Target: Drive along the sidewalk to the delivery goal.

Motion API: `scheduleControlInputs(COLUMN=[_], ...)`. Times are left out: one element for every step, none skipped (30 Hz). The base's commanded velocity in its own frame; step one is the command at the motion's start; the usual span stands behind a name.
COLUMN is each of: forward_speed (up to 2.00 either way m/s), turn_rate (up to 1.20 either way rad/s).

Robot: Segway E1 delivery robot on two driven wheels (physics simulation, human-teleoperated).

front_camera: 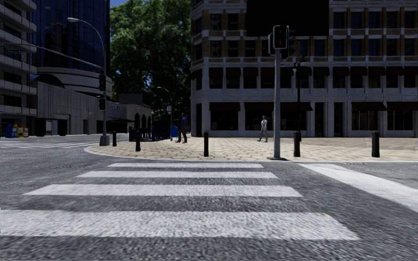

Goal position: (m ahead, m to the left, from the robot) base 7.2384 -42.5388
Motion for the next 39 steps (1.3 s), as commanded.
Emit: scheduleControlInputs(forward_speed=[1.56, 1.56, 1.56, 1.56, 1.56, 1.56, 1.56, 1.56, 1.56, 1.56, 1.56, 1.56, 1.56, 1.56, 1.56, 1.56, 1.56, 1.56, 1.56, 1.56, 1.56, 1.56, 1.56, 1.56, 1.56, 1.56, 1.56, 1.56, 1.56, 1.56, 1.56, 1.56, 1.56, 1.56, 1.56, 1.56, 1.56, 1.56, 1.56], turn_rate=[-0.19, -0.19, -0.19, -0.19, -0.19, -0.19, -0.19, -0.19, -0.19, -0.19, -0.19, -0.19, -0.19, -0.19, -0.19, -0.19, -0.19, -0.19, -0.19, -0.19, -0.19, -0.19, -0.19, -0.19, -0.19, -0.19, -0.19, -0.19, -0.19, -0.19, -0.19, -0.19, -0.19, -0.19, -0.19, -0.19, -0.19, -0.19, -0.19])
